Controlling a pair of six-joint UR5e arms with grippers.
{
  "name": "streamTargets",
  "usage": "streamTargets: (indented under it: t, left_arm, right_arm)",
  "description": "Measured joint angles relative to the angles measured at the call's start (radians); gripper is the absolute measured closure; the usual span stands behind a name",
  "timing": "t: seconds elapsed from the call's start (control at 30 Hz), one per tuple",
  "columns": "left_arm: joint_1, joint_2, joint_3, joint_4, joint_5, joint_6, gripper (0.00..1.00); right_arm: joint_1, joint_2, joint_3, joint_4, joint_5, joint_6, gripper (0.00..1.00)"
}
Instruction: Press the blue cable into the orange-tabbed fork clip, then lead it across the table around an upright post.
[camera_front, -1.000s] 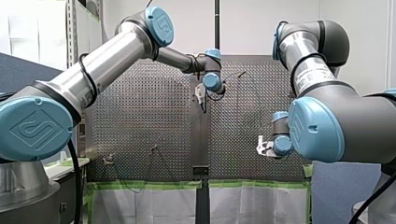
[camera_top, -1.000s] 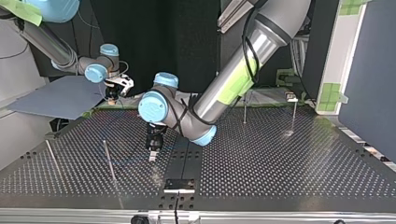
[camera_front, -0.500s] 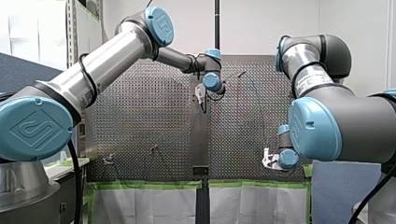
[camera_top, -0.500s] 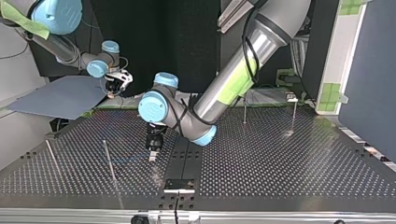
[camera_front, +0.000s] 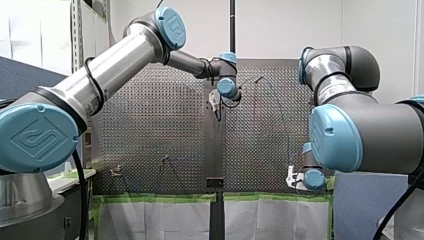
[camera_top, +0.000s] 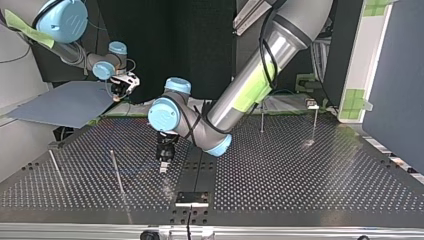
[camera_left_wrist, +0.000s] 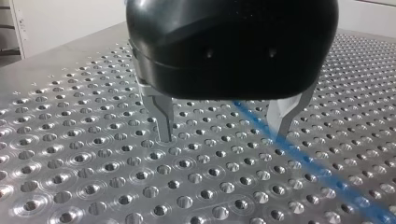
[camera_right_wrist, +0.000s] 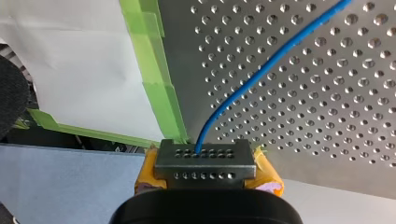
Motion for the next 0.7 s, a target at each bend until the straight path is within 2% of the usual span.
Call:
streamTargets:
  t: [0.33, 0.57, 0.7]
  left_arm:
    - [-0.005, 0.000, 0.000, -0.001, -0.004, -0.019, 0.00]
    - [-0.008, 0.000, 0.002, -0.008, -0.007, -0.037, 0.00]
    - [-0.009, 0.001, 0.003, -0.016, -0.009, -0.043, 0.00]
  right_arm:
    - [-0.005, 0.012, 0.000, -0.044, -0.008, 0.002, 1.00]
    - [-0.009, 0.035, -0.003, -0.091, -0.012, 0.014, 1.00]
    - [-0.014, 0.045, -0.007, -0.101, -0.013, 0.018, 1.00]
